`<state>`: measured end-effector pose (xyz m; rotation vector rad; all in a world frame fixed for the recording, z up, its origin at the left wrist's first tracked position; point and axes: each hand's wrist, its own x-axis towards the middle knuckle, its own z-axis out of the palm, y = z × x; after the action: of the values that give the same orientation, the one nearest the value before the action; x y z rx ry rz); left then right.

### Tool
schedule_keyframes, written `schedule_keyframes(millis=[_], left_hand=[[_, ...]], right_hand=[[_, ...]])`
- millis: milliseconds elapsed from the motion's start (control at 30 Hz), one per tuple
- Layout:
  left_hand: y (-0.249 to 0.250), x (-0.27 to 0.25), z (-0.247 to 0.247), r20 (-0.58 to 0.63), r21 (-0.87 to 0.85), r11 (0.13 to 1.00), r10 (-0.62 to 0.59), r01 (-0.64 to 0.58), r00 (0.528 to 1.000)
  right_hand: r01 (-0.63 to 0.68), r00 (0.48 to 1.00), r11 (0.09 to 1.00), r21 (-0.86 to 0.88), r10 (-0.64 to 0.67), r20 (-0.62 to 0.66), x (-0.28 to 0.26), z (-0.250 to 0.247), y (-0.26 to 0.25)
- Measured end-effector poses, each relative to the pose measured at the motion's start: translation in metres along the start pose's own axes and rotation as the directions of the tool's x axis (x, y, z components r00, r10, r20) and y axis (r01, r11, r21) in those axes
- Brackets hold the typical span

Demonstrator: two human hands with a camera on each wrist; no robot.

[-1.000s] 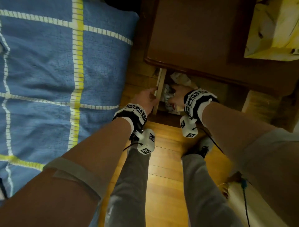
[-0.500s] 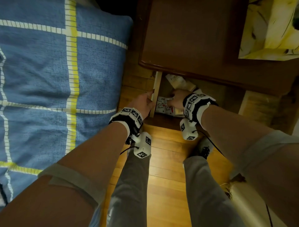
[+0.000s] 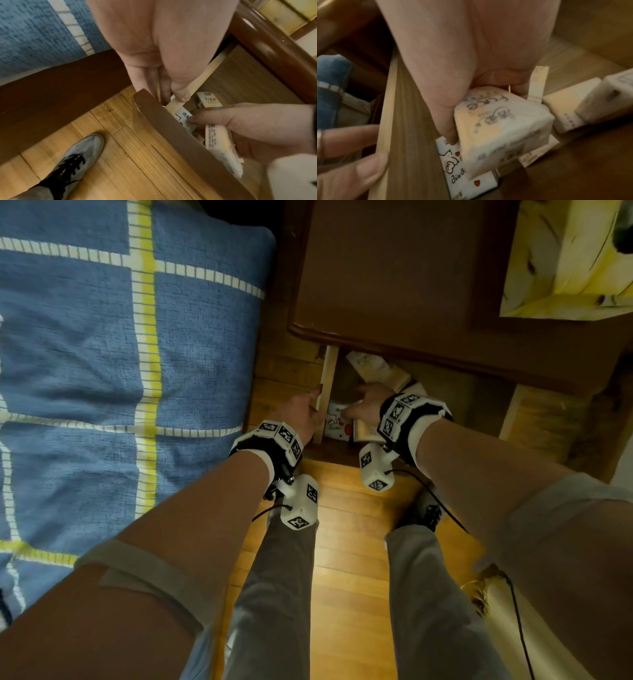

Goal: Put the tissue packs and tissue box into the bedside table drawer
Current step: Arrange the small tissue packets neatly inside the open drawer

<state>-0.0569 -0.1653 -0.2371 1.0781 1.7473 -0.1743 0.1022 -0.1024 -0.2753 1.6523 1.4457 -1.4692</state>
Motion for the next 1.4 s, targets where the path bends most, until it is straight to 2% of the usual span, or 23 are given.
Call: schedule_keyframes(millis=[100,200,367,633,800,933,1067,1267,1400], left_hand=[[-0.001,-0.002,0.002,-0.016,0.005,1.000,-0.003,0.003,1.000],[0.005,-0.004,0.000,-0.027,0.013,1.000,-0.007,0.007,1.000],[0.014,-0.005,-0.001,-0.011,0.088,0.996,-0.025,0.026,1.000],[0.008,-0.003,0.001,0.004,0.014,0.999,-0.029,0.029,1.000],[0.009,-0.003,0.004,0.008,0.025,0.999,-0.034,0.034,0.999],[0.016,-0.007,0.003,0.000,0.030,1.000,-0.005,0.005,1.000],[0.014,-0.004,-0.001,0.011,0.058,0.997,-0.043,0.042,0.999],[0.012,-0.004,-0.001,0.017,0.091,0.993,-0.070,0.068,0.997],[0.006,0.001,0.001,0.003,0.093,0.995,-0.045,0.045,0.999]], right_hand=[[-0.028,0.999,0.998,0.052,0.029,-0.016,-0.008,-0.010,0.003],[-0.067,0.997,0.998,0.020,0.068,-0.034,-0.023,-0.030,0.021],[-0.181,0.979,0.980,-0.080,0.187,0.077,-0.030,-0.036,0.038],[-0.187,0.961,0.973,-0.137,0.210,0.182,-0.016,-0.015,0.026],[-0.135,0.965,0.985,-0.110,0.156,0.210,-0.020,-0.013,0.021],[-0.156,0.976,0.987,-0.026,0.158,0.152,-0.037,-0.027,0.028],[-0.153,0.987,0.973,0.174,0.158,-0.020,-0.047,-0.036,0.036],[-0.104,0.995,0.969,0.224,0.103,0.017,-0.043,-0.038,0.038],[-0.014,1.000,0.987,0.159,0.015,-0.002,-0.031,-0.015,0.040]])
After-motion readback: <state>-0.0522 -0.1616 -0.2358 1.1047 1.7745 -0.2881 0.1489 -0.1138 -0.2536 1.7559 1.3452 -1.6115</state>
